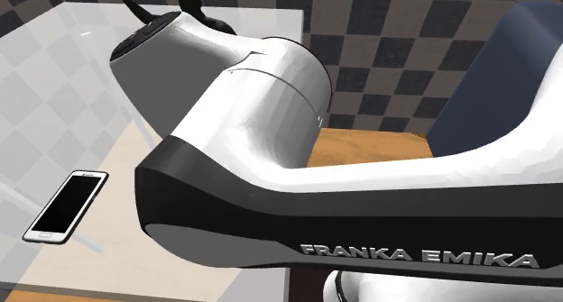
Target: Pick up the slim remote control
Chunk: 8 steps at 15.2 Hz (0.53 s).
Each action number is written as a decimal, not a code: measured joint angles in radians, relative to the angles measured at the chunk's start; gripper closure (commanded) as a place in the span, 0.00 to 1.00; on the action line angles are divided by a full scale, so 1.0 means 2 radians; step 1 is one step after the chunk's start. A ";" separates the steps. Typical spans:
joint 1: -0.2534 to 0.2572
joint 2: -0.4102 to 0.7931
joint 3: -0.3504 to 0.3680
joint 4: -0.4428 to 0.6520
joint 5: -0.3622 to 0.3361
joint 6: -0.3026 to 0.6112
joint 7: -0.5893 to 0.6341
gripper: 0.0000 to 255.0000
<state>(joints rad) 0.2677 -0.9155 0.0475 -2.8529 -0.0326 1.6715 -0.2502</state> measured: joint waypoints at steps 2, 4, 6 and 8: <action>-0.001 0.000 -0.002 0.002 -0.001 -0.002 -0.002 1.00; -0.002 0.002 -0.003 0.013 -0.003 -0.011 -0.004 1.00; -0.003 -0.003 -0.003 0.025 -0.003 -0.027 -0.005 1.00; -0.003 -0.003 -0.003 0.038 -0.003 -0.041 -0.006 1.00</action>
<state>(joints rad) 0.2624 -0.9214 0.0407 -2.7768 -0.0388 1.5902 -0.2616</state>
